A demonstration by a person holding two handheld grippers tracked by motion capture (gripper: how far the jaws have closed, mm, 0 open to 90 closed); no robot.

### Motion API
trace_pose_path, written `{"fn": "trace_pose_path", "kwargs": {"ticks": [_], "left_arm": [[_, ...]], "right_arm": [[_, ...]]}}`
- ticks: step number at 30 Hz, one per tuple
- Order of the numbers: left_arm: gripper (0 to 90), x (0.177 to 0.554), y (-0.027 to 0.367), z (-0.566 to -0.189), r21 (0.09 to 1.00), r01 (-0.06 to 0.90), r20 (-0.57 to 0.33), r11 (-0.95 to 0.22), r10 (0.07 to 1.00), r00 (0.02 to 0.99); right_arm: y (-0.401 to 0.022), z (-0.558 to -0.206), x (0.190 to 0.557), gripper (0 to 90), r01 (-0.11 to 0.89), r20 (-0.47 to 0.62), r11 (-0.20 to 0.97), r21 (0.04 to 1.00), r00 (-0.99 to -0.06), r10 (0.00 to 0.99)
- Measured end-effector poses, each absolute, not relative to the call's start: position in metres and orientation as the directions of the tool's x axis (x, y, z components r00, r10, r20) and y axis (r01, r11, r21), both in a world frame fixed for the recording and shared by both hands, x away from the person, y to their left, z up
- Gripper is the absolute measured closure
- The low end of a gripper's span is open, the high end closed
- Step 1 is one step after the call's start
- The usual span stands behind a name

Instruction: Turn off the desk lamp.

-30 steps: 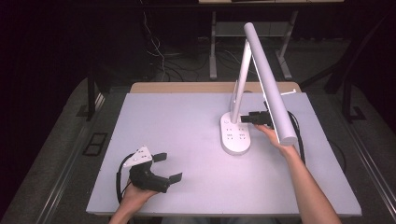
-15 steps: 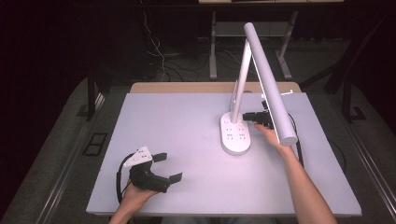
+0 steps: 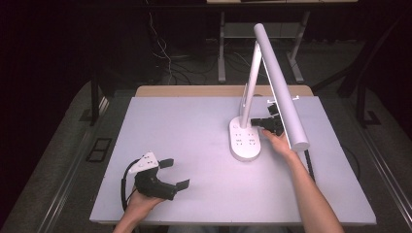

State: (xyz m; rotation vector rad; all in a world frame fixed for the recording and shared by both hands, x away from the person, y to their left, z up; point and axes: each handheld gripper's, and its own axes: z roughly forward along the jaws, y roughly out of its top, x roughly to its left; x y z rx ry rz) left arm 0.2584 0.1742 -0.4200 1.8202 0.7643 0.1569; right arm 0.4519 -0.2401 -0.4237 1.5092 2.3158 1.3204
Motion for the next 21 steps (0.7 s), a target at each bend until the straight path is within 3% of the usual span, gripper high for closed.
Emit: {"fn": "trace_pose_path", "kwargs": {"ticks": [21], "left_arm": [[0.0,0.2559,0.1724,-0.4188,0.89,0.415,-0.25,-0.189,0.559,0.79]], "right_arm": [[-0.2379,-0.4323,0.4533,90.0,0.724,0.369,0.13,0.677,-0.488,0.791]]}}
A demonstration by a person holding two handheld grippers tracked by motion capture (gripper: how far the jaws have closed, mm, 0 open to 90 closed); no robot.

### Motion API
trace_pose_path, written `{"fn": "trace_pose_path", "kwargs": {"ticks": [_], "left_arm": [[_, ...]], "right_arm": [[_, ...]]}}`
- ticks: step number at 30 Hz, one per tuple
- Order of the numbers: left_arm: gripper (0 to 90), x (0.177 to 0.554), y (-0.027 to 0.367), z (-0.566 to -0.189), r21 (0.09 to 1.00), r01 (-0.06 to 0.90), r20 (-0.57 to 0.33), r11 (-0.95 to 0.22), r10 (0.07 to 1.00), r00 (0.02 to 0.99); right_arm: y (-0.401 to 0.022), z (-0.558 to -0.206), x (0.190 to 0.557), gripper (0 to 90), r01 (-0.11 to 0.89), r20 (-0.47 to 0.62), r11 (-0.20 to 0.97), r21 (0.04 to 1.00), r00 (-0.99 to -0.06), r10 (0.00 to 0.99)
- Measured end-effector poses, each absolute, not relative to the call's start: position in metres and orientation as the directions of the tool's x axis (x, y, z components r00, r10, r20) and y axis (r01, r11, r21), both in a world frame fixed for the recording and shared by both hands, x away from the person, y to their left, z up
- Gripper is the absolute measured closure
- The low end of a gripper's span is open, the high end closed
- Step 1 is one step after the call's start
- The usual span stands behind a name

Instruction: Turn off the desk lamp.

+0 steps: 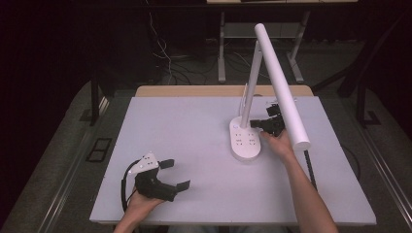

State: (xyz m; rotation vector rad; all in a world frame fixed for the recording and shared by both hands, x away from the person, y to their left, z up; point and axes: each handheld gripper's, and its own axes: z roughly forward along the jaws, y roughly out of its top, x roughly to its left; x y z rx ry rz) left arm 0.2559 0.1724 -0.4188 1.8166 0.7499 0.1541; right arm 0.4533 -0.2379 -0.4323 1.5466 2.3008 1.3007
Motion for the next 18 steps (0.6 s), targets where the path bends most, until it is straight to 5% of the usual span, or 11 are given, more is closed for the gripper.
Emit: {"fn": "trace_pose_path", "kwargs": {"ticks": [18], "left_arm": [[0.0,0.2558,0.1737,-0.4189,0.89,0.421,-0.261,-0.175,0.561,0.785]], "right_arm": [[-0.2316,-0.4312,0.4526,90.0,0.71,0.349,0.143,0.69,-0.5,0.793]]}}
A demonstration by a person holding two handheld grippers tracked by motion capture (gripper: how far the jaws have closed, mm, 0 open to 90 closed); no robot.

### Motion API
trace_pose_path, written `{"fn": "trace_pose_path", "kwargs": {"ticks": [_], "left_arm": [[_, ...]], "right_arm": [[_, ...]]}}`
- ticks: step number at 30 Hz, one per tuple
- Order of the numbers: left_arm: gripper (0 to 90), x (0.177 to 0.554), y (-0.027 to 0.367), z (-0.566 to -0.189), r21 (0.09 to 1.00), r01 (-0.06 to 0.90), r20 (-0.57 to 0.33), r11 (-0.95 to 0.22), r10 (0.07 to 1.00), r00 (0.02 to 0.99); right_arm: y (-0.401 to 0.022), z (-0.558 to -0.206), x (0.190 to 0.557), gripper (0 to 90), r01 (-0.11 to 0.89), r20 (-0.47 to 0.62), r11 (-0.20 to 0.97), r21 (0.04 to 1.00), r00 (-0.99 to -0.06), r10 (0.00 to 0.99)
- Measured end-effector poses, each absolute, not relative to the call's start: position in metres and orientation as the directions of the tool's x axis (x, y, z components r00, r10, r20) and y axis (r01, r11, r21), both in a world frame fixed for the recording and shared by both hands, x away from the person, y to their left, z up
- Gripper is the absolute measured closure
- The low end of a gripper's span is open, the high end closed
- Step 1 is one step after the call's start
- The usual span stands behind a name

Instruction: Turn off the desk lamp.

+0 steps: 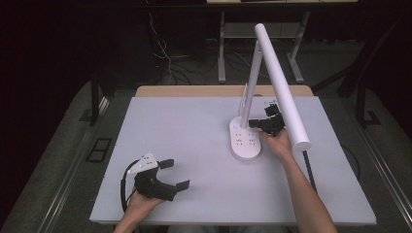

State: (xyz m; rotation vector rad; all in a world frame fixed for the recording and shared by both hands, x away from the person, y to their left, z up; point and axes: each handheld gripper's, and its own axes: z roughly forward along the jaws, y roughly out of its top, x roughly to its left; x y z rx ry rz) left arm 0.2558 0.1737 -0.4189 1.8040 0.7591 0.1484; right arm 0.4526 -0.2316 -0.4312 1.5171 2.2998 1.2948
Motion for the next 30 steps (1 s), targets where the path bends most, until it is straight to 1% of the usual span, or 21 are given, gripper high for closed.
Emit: {"fn": "trace_pose_path", "kwargs": {"ticks": [9,19,30], "left_arm": [[0.0,0.2568,0.175,-0.419,0.889,0.423,-0.265,-0.172,0.561,0.785],[0.0,0.2567,0.1748,-0.419,0.889,0.423,-0.263,-0.174,0.561,0.785],[0.0,0.2568,0.1743,-0.419,0.89,0.422,-0.262,-0.175,0.562,0.785]], "right_arm": [[-0.2297,-0.43,0.4516,90.0,0.711,0.337,0.151,0.687,-0.496,0.8],[-0.2319,-0.4299,0.4521,90.0,0.711,0.348,0.149,0.687,-0.502,0.792],[-0.2324,-0.4325,0.4515,90.0,0.715,0.369,0.118,0.689,-0.487,0.792]]}}
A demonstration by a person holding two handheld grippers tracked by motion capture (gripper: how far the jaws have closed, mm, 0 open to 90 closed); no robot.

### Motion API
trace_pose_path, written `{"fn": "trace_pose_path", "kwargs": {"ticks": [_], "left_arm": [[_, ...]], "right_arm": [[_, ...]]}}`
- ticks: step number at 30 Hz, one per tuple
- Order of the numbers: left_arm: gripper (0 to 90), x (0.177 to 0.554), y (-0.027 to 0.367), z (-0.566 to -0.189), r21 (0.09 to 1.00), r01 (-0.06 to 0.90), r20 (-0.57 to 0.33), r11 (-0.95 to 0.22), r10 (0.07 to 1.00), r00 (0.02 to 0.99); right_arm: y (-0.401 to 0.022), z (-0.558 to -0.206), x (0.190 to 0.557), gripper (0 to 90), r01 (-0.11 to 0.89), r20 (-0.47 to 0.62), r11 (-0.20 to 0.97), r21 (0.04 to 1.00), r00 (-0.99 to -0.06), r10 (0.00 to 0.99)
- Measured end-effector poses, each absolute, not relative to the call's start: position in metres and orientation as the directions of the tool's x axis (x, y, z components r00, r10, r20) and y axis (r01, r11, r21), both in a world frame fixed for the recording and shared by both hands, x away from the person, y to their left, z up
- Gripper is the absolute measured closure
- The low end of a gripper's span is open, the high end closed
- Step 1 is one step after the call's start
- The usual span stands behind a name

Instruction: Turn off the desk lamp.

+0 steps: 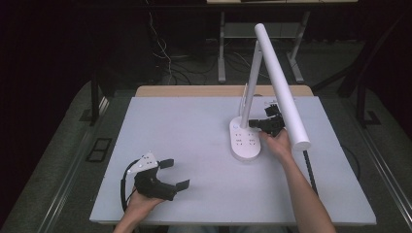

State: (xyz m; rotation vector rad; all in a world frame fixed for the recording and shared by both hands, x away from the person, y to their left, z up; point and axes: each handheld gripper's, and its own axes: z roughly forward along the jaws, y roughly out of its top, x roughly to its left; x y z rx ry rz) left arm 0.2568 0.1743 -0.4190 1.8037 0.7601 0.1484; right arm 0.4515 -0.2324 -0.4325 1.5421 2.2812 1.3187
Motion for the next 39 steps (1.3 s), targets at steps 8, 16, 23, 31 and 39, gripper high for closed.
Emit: {"fn": "trace_pose_path", "kwargs": {"ticks": [8,16,23,31,39], "left_arm": [[0.0,0.257,0.174,-0.419,0.89,0.421,-0.259,-0.177,0.563,0.785],[0.0,0.257,0.175,-0.419,0.889,0.423,-0.262,-0.175,0.565,0.783],[0.0,0.258,0.176,-0.42,0.888,0.429,-0.269,-0.167,0.567,0.778],[0.0,0.258,0.176,-0.42,0.888,0.429,-0.269,-0.166,0.568,0.778],[0.0,0.258,0.176,-0.419,0.889,0.427,-0.267,-0.165,0.571,0.776]], "right_arm": [[-0.231,-0.433,0.45,90.0,0.71,0.355,0.119,0.695,-0.482,0.801],[-0.232,-0.433,0.45,90.0,0.713,0.365,0.113,0.692,-0.481,0.797],[-0.233,-0.432,0.45,90.0,0.717,0.376,0.104,0.69,-0.477,0.795],[-0.235,-0.426,0.446,90.0,0.711,0.355,0.123,0.692,-0.484,0.8],[-0.242,-0.412,0.437,89.9,0.687,0.338,0.132,0.714,-0.504,0.795]]}}
